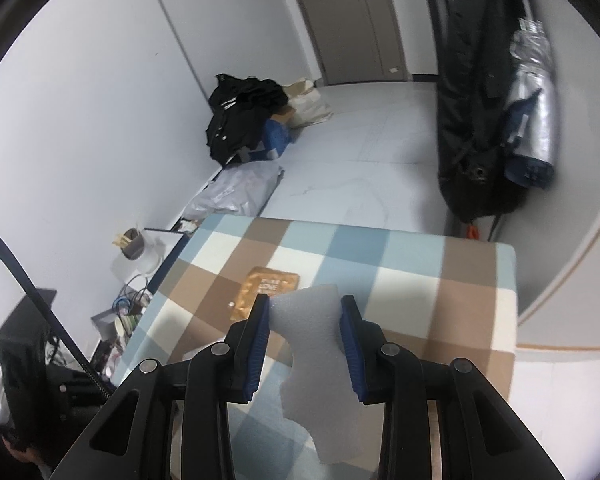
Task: Collect trash
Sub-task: 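Grasp the white foam strip with the left tool while the right tool holds the foam sheet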
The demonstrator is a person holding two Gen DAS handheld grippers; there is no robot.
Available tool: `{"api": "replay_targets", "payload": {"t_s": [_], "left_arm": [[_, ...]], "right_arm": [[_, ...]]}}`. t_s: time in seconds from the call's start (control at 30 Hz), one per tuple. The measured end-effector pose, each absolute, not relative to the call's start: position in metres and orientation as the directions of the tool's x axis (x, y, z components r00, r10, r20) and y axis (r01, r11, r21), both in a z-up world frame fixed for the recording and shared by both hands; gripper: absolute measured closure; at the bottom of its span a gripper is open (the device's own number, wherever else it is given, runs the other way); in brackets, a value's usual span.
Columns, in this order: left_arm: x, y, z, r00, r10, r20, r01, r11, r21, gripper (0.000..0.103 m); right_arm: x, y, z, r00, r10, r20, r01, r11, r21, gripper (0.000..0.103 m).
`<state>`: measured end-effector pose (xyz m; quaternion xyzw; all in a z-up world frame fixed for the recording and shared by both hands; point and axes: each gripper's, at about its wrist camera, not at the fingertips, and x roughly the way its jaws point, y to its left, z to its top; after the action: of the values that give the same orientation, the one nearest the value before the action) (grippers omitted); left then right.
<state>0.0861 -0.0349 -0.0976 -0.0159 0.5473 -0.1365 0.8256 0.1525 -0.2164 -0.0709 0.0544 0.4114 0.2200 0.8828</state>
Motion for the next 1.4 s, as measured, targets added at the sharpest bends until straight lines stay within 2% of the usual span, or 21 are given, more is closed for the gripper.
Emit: {"api": "replay_targets", "payload": {"t_s": [0.03,0.1,0.13,0.27,0.47,0.7,0.8,0.87,1.03,1.1,1.2,1.4], "left_arm": [[0.091,-0.035,-0.097,0.38,-0.223,-0.897,0.204,0.967,-0.154,0.074],[0.101,-0.038,-0.098,0.42,-0.22,-0.88,0.23,0.964,-0.131,0.039],[0.107,-0.04,-0.1,0.431,-0.203,-0.879,0.248,0.963,-0.101,0.035],[0.126,-0.051,-0.119,0.386,-0.15,-0.91,0.32,0.947,-0.02,0.034],[0.146,-0.057,-0.128,0.339,-0.192,-0.921,0.369,0.928,-0.058,0.034],[0.147,-0.057,-0.141,0.271,-0.178,-0.946,0.413,0.909,-0.052,0.034],[0.143,-0.057,-0.141,0.259,-0.215,-0.942,0.445,0.892,-0.081,0.034],[0.14,-0.061,-0.14,0.254,-0.214,-0.943,0.471,0.879,-0.073,0.038],[0.138,-0.061,-0.135,0.26,-0.192,-0.946,0.458,0.887,-0.054,0.069],[0.141,-0.057,-0.134,0.248,-0.195,-0.949,0.417,0.906,-0.077,0.085],[0.14,-0.05,-0.131,0.229,-0.222,-0.948,0.379,0.917,-0.123,0.093],[0.128,-0.052,-0.126,0.25,-0.211,-0.945,0.389,0.916,-0.101,0.098]], "right_arm": [[0.152,-0.22,-0.071,0.567,0.429,-0.703,-0.336,0.9,0.278,0.07],[0.152,-0.228,-0.072,0.569,0.424,-0.704,-0.321,0.903,0.284,0.07],[0.152,-0.231,-0.072,0.57,0.423,-0.704,-0.315,0.904,0.287,0.07],[0.153,-0.238,-0.074,0.569,0.419,-0.707,-0.303,0.907,0.293,0.07],[0.158,-0.241,-0.073,0.573,0.425,-0.701,-0.307,0.904,0.298,0.07],[0.163,-0.243,-0.075,0.567,0.433,-0.701,-0.307,0.9,0.309,0.07],[0.163,-0.244,-0.073,0.568,0.437,-0.698,-0.306,0.899,0.314,0.07],[0.163,-0.244,-0.072,0.569,0.439,-0.695,-0.307,0.898,0.316,0.07],[0.162,-0.245,-0.073,0.567,0.439,-0.697,-0.302,0.898,0.32,0.07],[0.161,-0.245,-0.072,0.568,0.44,-0.696,-0.304,0.897,0.32,0.07],[0.158,-0.244,-0.071,0.575,0.434,-0.694,-0.31,0.9,0.306,0.07],[0.151,-0.239,-0.067,0.595,0.427,-0.682,-0.319,0.903,0.287,0.07]]}}
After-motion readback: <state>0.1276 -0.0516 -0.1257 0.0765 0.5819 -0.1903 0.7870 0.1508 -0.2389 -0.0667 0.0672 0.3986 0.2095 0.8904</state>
